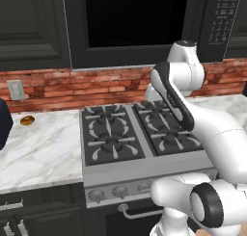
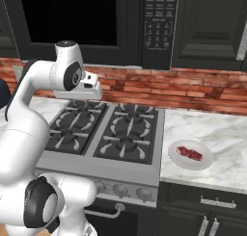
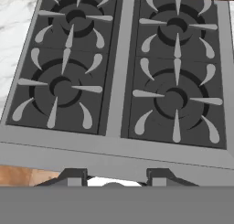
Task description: Pick the steak from the counter and place it in the microwave. Then turn on the microwave.
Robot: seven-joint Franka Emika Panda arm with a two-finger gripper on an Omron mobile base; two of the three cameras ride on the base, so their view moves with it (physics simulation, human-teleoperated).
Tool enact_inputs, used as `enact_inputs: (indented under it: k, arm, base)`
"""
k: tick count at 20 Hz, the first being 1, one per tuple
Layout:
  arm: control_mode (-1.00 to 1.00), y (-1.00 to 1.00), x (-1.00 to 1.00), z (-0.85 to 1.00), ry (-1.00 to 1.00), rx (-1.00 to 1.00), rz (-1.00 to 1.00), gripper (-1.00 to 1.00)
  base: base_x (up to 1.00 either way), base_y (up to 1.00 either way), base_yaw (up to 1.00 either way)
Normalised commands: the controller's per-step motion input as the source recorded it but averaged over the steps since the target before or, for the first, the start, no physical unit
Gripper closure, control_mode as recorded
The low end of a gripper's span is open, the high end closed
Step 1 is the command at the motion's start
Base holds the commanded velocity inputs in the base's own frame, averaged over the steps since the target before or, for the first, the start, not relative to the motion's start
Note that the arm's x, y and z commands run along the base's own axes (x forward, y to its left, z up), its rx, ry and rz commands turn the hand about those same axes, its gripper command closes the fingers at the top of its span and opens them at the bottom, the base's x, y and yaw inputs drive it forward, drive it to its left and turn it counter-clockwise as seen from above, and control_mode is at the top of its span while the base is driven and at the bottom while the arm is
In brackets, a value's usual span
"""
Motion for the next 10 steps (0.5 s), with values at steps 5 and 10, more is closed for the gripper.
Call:
enact_inputs:
  k: [5, 10]
  arm:
    - [-1.00, 0.00, -0.03, 0.00, 0.00, 0.00, 0.00, -1.00]
    - [-1.00, -0.05, -0.15, -0.01, -0.10, 0.00, 0.00, -1.00]
  base:
    - [0.00, 0.00, 0.00]
    - [0.00, 0.00, 0.00]
